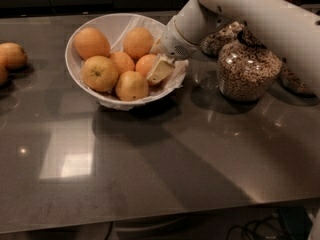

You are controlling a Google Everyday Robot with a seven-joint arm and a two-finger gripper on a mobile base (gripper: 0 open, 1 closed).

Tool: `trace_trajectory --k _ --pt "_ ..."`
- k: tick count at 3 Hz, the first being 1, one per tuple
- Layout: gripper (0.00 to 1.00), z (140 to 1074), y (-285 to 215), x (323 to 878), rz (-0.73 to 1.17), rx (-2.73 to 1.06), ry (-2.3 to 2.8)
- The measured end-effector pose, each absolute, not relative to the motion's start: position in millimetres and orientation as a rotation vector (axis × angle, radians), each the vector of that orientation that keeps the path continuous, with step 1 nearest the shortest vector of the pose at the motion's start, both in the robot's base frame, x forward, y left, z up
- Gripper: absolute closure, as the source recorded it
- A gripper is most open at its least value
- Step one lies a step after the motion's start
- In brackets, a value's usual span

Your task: Pick orange from white bowl

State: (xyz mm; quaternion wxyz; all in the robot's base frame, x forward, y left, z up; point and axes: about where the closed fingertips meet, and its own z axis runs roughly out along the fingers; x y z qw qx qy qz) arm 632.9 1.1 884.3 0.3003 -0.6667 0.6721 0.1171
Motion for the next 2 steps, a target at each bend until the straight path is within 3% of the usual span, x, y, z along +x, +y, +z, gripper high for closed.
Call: trace_trajectory --k 2 --pt "1.0 884.4 1.3 632.1 0.315 -1.772 1.783"
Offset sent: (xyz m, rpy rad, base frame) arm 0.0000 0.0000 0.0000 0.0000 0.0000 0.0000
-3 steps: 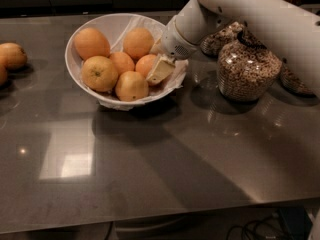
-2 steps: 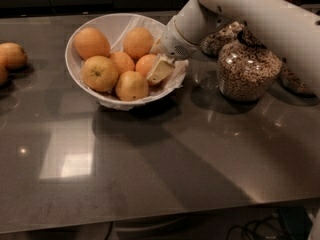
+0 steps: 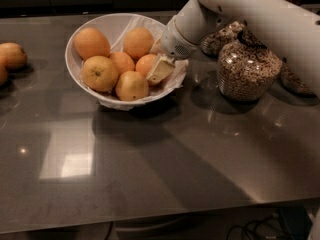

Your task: Pick orange from white bowl

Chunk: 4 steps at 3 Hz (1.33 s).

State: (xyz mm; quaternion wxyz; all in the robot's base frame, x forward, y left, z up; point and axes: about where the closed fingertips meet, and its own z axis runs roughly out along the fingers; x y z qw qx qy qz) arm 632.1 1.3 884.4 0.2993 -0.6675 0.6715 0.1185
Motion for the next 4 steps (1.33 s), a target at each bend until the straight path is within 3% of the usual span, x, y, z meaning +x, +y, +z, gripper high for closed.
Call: trace_trajectory --k 3,4 --pt "1.0 935 -12 615 0.294 -1.719 1.716" --pt "0.67 935 -12 615 0.294 -1.719 1.716"
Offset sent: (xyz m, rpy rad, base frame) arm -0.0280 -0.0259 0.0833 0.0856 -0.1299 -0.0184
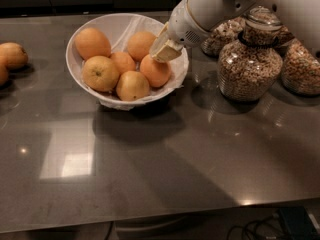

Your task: Pick orange from white bowl

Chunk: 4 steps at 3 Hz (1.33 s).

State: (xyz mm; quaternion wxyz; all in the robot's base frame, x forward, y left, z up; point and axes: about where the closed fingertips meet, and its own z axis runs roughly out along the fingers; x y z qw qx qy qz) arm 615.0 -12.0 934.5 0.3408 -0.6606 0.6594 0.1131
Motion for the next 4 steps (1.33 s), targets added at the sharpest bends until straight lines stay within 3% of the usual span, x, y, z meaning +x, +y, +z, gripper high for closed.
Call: trace_trajectory --k 2,4 --pt "0.19 948 -10 605 0.287 -1.722 1.686" --pt "0.26 970 -8 589 0.235 -1.722 1.639"
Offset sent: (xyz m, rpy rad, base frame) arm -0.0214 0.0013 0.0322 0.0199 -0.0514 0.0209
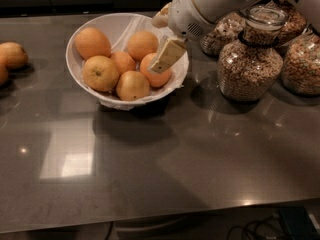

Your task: Pick orange from white bowl

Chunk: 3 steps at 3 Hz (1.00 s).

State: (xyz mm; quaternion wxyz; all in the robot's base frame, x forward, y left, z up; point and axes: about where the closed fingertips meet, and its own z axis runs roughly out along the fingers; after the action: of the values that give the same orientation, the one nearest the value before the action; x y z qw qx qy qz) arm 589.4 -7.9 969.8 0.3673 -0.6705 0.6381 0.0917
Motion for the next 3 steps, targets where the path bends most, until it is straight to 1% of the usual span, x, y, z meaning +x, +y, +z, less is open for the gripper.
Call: trace_trajectory --k 1,2,3 --pt "0.31 962 -11 592 0.221 -1.711 1.66" --pt "0.32 946 -16 597 0.212 -1.698 1.694" --pt "0.35 927 -20 603 0.225 -1.682 1.733"
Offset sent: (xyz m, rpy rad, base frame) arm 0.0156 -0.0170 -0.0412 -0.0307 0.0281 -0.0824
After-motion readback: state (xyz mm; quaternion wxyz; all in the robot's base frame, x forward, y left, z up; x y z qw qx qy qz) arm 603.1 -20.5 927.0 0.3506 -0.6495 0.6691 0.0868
